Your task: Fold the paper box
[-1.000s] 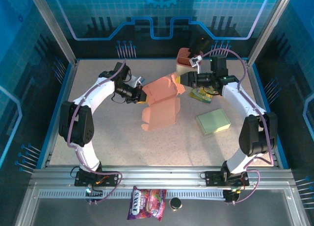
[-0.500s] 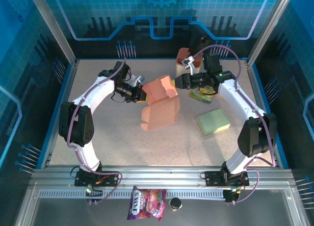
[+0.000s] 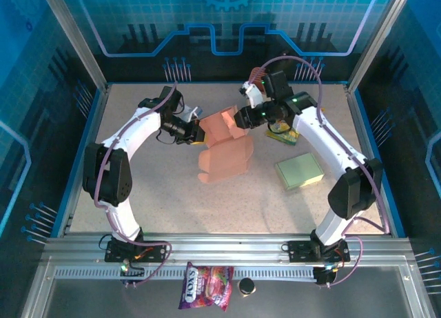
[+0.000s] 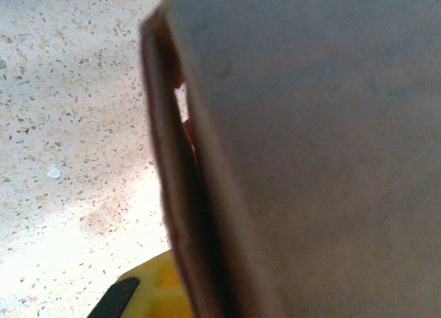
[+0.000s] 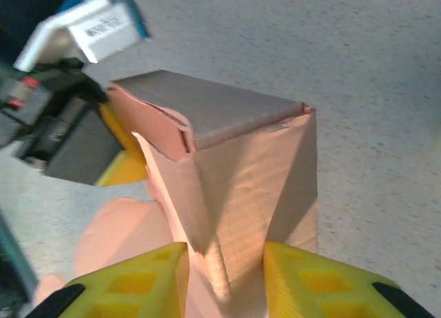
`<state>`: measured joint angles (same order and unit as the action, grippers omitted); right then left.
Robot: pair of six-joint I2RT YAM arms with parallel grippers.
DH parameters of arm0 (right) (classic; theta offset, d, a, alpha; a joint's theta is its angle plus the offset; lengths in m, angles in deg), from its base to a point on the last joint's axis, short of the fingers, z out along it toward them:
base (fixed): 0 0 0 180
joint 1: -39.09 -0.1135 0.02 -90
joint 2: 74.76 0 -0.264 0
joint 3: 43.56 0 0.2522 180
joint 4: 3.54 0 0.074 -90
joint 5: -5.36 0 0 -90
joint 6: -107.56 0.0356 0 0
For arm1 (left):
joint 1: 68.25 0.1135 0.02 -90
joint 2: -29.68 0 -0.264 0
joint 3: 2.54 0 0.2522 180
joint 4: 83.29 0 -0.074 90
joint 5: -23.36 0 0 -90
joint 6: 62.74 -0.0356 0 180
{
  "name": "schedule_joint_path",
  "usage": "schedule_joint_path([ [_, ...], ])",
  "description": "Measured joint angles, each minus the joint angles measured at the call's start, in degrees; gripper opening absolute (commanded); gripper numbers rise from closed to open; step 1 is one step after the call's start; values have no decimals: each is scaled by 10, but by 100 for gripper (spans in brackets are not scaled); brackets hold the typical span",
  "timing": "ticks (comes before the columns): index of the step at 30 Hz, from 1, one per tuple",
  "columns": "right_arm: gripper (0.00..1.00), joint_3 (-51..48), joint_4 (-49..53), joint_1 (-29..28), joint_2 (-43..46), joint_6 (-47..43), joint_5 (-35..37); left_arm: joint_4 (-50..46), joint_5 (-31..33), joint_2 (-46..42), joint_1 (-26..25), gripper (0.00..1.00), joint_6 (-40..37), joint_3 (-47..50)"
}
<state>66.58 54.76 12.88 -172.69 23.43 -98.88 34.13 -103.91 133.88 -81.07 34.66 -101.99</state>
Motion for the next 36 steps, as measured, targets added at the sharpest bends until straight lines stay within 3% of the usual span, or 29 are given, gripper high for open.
schedule_joint_path([
  [10,21,45,43,-45,-36,2,162,-5,6,-3,-2,0,1,1],
  [14,0,58,57,-68,-47,14,236,-9,20,-3,-5,0,2,1],
  [22,0,96,106,-127,-94,51,405,-16,63,-3,-28,0,34,1],
  [31,0,89,131,-147,-112,110,423,-27,112,-12,-50,0,89,24],
  [36,0,20,102,-150,-112,142,382,-37,136,-21,-61,0,110,65],
])
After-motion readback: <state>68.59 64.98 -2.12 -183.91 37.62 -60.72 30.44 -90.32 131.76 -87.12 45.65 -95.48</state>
